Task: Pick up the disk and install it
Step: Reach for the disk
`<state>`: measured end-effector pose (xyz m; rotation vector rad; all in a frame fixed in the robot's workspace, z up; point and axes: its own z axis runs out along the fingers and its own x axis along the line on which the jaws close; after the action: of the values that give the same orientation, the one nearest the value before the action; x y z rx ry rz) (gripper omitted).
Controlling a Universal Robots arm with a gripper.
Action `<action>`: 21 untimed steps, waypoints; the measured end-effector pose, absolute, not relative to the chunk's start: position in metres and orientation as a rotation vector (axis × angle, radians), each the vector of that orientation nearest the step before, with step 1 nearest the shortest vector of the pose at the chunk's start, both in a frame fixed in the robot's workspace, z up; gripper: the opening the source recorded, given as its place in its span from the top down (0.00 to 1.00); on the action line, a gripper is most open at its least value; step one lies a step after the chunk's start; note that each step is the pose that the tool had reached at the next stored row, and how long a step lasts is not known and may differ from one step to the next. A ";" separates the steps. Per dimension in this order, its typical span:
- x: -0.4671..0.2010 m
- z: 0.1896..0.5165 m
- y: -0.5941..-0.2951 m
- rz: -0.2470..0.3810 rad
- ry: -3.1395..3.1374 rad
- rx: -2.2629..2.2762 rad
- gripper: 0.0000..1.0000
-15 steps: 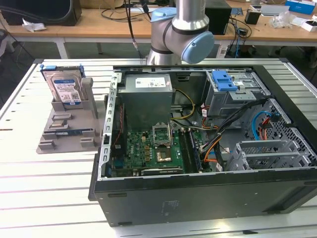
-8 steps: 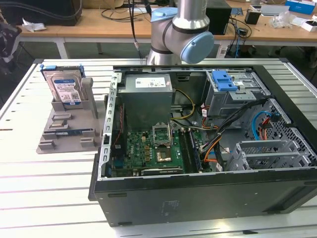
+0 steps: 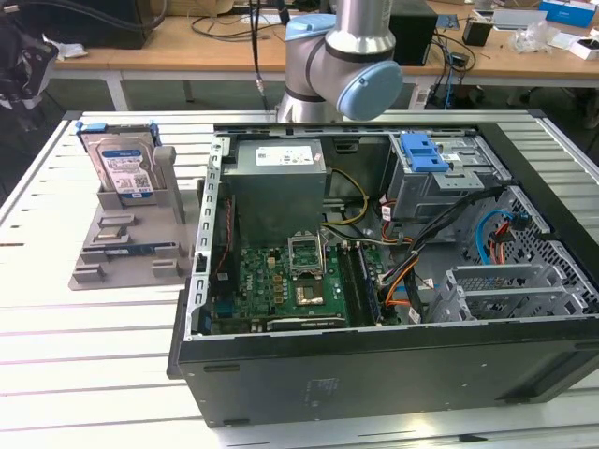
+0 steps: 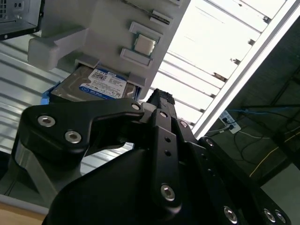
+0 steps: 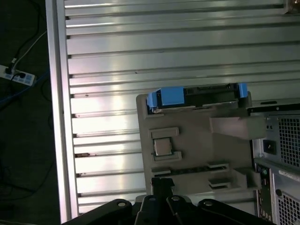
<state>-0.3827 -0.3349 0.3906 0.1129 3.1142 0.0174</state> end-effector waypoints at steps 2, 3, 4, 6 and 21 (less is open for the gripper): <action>-0.380 0.390 -0.328 0.009 3.114 0.112 0.89; -0.378 0.390 -0.325 0.006 3.114 0.112 0.89; -0.377 0.389 -0.322 0.004 3.114 0.112 0.89; -0.374 0.389 -0.318 0.001 3.114 0.111 0.89; -0.357 0.388 -0.311 0.000 3.117 0.108 0.89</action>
<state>-0.3568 -0.3106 0.3881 0.1076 3.1174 0.0002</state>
